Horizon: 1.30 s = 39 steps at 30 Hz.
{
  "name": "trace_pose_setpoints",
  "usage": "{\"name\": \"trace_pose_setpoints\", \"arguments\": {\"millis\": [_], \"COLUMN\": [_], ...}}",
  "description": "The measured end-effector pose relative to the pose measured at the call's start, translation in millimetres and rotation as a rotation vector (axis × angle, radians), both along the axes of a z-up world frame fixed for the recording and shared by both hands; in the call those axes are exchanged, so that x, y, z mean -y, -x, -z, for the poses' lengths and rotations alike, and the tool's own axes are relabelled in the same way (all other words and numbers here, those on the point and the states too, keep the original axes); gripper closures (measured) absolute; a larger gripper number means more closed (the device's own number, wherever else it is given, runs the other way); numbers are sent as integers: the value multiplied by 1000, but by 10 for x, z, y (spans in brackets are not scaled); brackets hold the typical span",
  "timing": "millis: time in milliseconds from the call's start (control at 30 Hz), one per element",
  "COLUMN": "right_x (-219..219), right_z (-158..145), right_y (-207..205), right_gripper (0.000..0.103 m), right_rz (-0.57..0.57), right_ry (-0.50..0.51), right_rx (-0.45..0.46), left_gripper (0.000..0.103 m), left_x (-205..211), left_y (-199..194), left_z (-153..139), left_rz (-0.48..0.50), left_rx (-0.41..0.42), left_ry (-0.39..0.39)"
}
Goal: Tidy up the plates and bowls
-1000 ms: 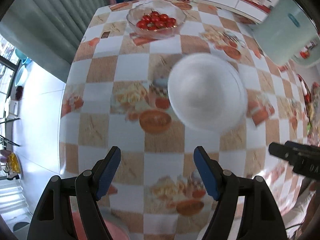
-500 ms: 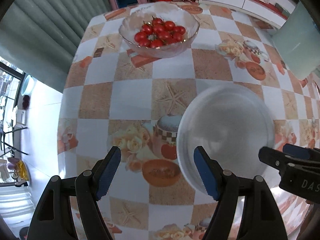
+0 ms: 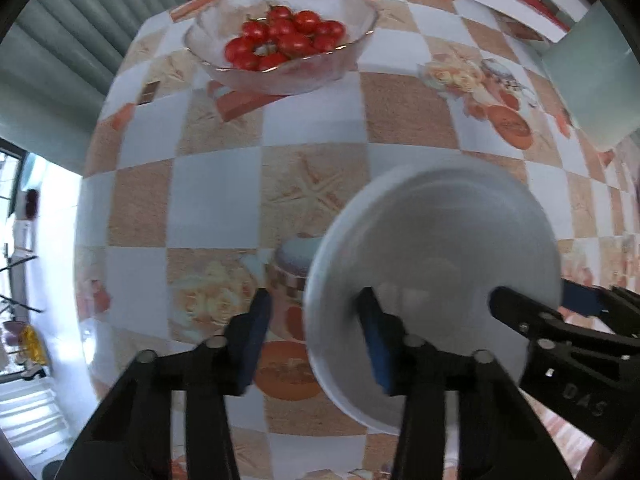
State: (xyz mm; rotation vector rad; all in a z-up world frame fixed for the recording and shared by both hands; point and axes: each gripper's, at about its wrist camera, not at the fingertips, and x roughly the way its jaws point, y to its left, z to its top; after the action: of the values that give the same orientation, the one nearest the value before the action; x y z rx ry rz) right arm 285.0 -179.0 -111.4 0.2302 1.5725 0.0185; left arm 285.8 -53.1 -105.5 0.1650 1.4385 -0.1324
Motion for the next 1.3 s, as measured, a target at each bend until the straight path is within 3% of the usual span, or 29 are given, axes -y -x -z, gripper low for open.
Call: {"name": "trace_pose_setpoints", "arguments": {"millis": [67, 167, 400, 800, 1000, 1133, 1300], "right_x": [-88, -166, -181, -328, -403, -411, -263], "right_z": [9, 29, 42, 73, 72, 91, -51], "right_y": [-6, 20, 326, 1214, 1586, 1751, 1848], "right_gripper": [75, 85, 85, 85, 85, 85, 85], "right_rz": [-22, -22, -46, -45, -26, -6, 9], "right_ry": [-12, -31, -44, -59, -63, -58, -62], "right_rx": [-8, -21, -59, -135, -157, -144, -136], "left_gripper": [75, 75, 75, 74, 74, 73, 73], "left_x": [77, 162, 196, 282, 275, 324, 372], "left_y": [-8, -12, 181, 1078, 1344, 1556, 1547], "left_z": [5, 11, 31, 81, 99, 111, 67], "left_rz": [35, 66, 87, 141, 140, 148, 125], "left_rx": [-11, -17, -31, -71, -101, -79, -83], "left_ry": [-1, -23, -12, -12, -1, -21, -10]}}
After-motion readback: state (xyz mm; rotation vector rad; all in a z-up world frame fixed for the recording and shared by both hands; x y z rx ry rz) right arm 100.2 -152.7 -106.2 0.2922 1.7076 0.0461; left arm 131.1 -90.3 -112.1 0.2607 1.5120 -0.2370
